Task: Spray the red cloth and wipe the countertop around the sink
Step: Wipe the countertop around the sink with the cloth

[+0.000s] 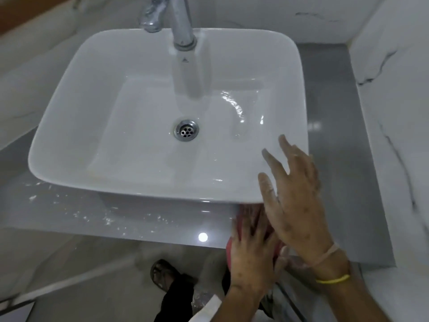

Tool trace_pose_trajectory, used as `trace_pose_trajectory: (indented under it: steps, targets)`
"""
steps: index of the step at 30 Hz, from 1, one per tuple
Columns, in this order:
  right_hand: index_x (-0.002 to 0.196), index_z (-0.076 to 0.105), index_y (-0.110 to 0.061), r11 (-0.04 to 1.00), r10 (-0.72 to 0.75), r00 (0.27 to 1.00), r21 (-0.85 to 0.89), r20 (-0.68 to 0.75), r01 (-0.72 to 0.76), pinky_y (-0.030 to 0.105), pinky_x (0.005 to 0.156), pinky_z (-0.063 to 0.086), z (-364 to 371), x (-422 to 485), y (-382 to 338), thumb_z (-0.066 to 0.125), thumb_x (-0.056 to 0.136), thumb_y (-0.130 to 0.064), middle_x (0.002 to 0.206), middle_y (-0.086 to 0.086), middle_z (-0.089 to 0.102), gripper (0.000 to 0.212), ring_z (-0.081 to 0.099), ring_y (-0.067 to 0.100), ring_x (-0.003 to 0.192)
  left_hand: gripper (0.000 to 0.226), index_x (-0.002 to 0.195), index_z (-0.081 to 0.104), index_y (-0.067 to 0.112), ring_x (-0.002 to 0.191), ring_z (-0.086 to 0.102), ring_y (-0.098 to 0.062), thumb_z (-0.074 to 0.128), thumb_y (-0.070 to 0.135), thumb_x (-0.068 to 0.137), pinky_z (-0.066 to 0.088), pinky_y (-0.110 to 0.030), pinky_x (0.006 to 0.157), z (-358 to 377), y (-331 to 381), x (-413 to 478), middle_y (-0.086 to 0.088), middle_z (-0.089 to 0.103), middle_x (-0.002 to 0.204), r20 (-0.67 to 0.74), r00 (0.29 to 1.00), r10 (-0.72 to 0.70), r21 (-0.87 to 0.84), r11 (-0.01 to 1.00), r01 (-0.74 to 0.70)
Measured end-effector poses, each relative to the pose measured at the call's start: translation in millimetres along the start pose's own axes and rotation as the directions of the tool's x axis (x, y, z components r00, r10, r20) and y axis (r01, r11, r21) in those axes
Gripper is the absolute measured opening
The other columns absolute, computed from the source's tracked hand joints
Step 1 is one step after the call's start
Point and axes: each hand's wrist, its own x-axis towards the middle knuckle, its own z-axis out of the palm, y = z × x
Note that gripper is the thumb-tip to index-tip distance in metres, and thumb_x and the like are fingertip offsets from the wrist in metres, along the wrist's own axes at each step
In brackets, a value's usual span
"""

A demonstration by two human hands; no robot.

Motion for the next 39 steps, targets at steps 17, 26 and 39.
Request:
trace_pose_trajectory:
  steps: [17, 26, 39]
  targets:
    - [0.127, 0.06, -0.013, 0.918, -0.002, 0.985, -0.39, 0.172, 0.07, 0.07, 0.111, -0.001, 15.7, 2.7, -88.5, 0.018, 0.094, -0.044, 0.143, 0.015, 0.05, 0.062, 0.044, 0.035, 0.132, 0.056, 0.145, 0.035, 0.033, 0.145, 0.027, -0.029, 0.043, 0.043, 0.091, 0.02, -0.049, 0.118, -42.5, -241.8, -70.6, -0.003, 0.029, 0.158, -0.187, 0.979, 0.086, 0.143, 0.988, -0.059]
    - [0.149, 0.02, -0.017, 0.835, -0.419, 0.806, -0.171, 0.418, 0.523, 0.066, 0.114, 0.0, 109.7, 66.0, -269.5, 0.003, 0.082, -0.065, 0.159, 0.014, 0.016, 0.084, 0.019, 0.026, 0.145, 0.06, 0.147, 0.028, 0.034, 0.143, 0.026, -0.035, 0.04, 0.048, 0.09, 0.022, -0.049, 0.116, -99.9, -403.1, -90.3, -0.008, 0.029, 0.155, -0.012, 0.918, 0.397, 0.292, 0.879, -0.377]
    - [0.141, 0.042, -0.015, 0.871, -0.384, 0.828, -0.138, 0.408, 0.472, 0.058, 0.118, 0.006, 122.8, 79.3, -291.5, 0.045, 0.077, -0.072, 0.148, 0.007, 0.043, 0.086, 0.039, 0.027, 0.134, 0.055, 0.149, 0.025, 0.031, 0.149, 0.013, -0.031, 0.026, 0.047, 0.096, 0.03, -0.054, 0.114, -125.3, -462.5, -108.1, -0.005, 0.016, 0.162, 0.034, 0.995, 0.097, 0.128, 0.987, -0.101]
